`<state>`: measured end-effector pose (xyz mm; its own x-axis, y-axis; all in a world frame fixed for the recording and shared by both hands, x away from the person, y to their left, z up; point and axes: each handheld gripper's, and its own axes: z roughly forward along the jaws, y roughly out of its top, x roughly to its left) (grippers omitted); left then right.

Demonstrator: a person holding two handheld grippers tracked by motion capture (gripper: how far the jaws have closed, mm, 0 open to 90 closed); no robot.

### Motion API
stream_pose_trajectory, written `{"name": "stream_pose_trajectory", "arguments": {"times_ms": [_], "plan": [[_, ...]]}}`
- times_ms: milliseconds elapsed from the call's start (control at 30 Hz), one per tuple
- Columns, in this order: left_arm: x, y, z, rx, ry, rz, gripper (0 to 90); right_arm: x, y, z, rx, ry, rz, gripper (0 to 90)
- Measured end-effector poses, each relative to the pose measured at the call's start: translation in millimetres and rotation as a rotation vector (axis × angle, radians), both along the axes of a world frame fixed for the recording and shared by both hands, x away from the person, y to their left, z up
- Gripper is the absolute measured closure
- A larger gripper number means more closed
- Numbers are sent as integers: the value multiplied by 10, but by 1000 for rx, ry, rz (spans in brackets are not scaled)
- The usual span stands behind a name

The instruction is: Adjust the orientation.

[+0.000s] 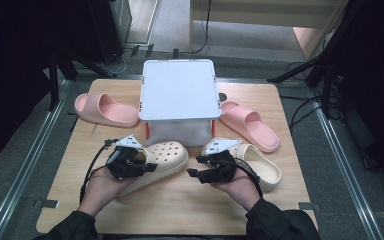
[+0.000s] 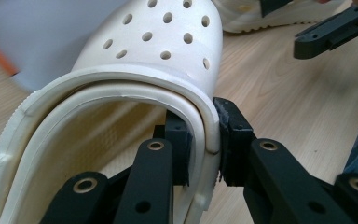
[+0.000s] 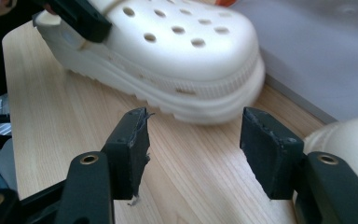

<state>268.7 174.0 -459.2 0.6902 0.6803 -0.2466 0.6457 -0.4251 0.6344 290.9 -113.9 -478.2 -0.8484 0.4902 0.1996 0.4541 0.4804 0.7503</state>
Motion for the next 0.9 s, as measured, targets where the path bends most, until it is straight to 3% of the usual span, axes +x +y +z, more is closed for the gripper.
{"name": "stream_pose_trajectory", "arguments": {"times_ms": [233,300,400,467,533,667,833,900], "plan": [[48,-247,-120,8,14,-55,764,-24,-91,-4,4,-2,-27,435],[39,-270,-143,23,-9,-82,761,-41,-106,-5,2,-1,-32,436],[43,-258,-184,8,-6,-109,746,-59,-111,-20,-1,-4,-33,436],[39,-241,-187,0,-14,-112,686,-72,-114,-25,-6,-8,-34,436],[41,-210,-159,6,-8,-109,614,-87,-119,-26,-6,-12,-32,454],[7,-94,-39,-13,-17,-109,592,-114,-142,-13,14,-7,-45,465],[6,71,123,-36,-12,-128,604,-129,-147,-23,18,17,-53,544],[0,142,179,-62,-17,-142,662,-140,-139,-32,20,27,-51,564]]}}
